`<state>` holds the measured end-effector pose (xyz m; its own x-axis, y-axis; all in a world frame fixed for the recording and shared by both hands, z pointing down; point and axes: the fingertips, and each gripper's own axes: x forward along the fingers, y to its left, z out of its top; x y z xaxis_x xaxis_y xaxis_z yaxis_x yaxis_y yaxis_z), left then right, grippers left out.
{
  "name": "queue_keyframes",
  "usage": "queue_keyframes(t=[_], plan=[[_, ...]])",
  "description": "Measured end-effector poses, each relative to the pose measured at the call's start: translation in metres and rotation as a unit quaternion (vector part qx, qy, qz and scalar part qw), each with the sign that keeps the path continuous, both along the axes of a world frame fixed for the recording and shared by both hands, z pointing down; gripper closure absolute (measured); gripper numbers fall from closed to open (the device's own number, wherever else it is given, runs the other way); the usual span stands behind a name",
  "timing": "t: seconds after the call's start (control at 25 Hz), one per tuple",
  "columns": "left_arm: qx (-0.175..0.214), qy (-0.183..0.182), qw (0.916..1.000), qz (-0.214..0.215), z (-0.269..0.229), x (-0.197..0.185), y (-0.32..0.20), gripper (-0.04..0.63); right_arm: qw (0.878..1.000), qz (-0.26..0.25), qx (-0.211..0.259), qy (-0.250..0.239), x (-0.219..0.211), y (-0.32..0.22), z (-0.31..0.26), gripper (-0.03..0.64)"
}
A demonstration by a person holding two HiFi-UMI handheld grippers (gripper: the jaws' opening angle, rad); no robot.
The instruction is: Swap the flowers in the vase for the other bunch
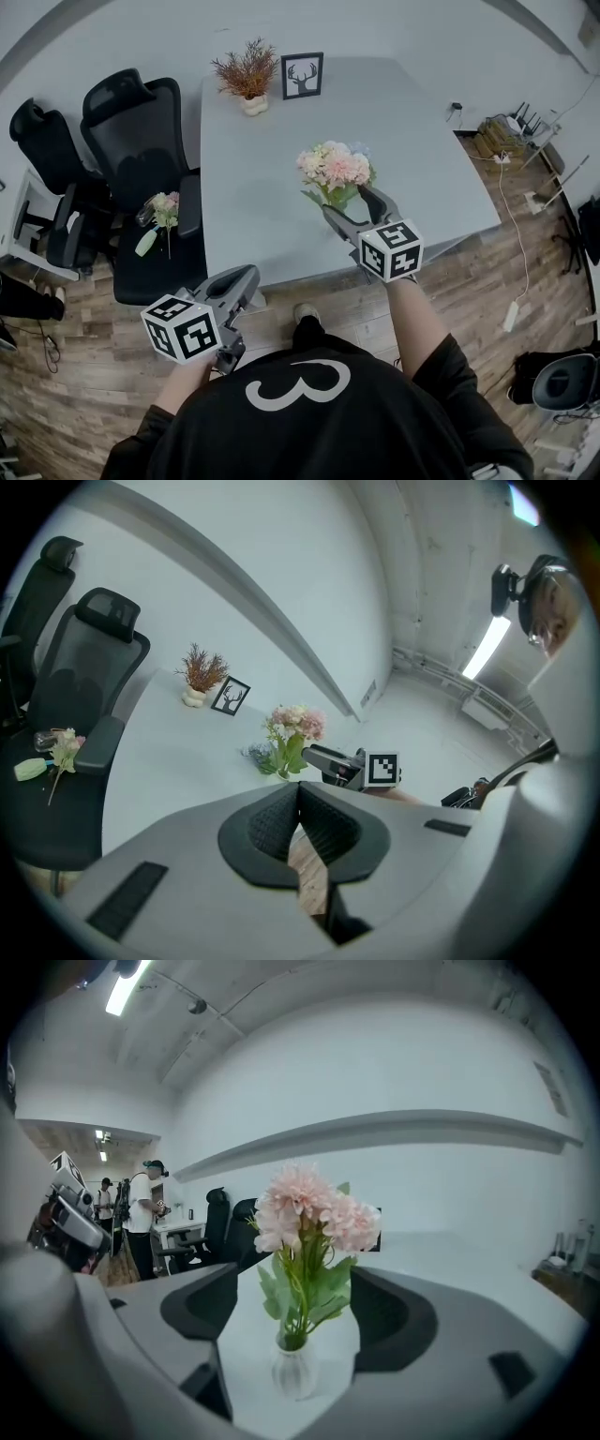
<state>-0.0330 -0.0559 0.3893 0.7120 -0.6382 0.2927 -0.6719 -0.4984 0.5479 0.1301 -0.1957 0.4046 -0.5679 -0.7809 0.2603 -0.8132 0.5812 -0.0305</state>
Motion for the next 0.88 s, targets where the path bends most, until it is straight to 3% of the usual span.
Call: queue_keyframes(t=[0.16,0.36,0.44,0.64,0.88], plan=[[0.019,0.015,0.9997,0.009,-0.011,0.007,0.019,0.584,1.0,0.008,0.0,-0.015,0.013,0.028,-0.013,0.255],[0.047,0.032,0.9984,0.002,-0.038,0.01,0.037,0.584,0.993,-0.053,-0.004,-0.107,0.009,0.079,-0.057,0.264],[0.061,0.035,0.9975,0.001,-0.05,0.012,0.043,0.584,0.986,-0.091,0.005,-0.139,0.0,0.102,-0.081,0.324],[0.102,0.024,0.9945,0.002,-0.081,0.035,0.062,0.584,0.975,-0.116,0.039,-0.186,0.011,0.148,-0.125,0.596],[0.131,0.022,0.9906,0.031,-0.111,0.101,0.113,0.584,0.956,-0.201,0.001,-0.214,0.035,0.236,-0.135,0.607]])
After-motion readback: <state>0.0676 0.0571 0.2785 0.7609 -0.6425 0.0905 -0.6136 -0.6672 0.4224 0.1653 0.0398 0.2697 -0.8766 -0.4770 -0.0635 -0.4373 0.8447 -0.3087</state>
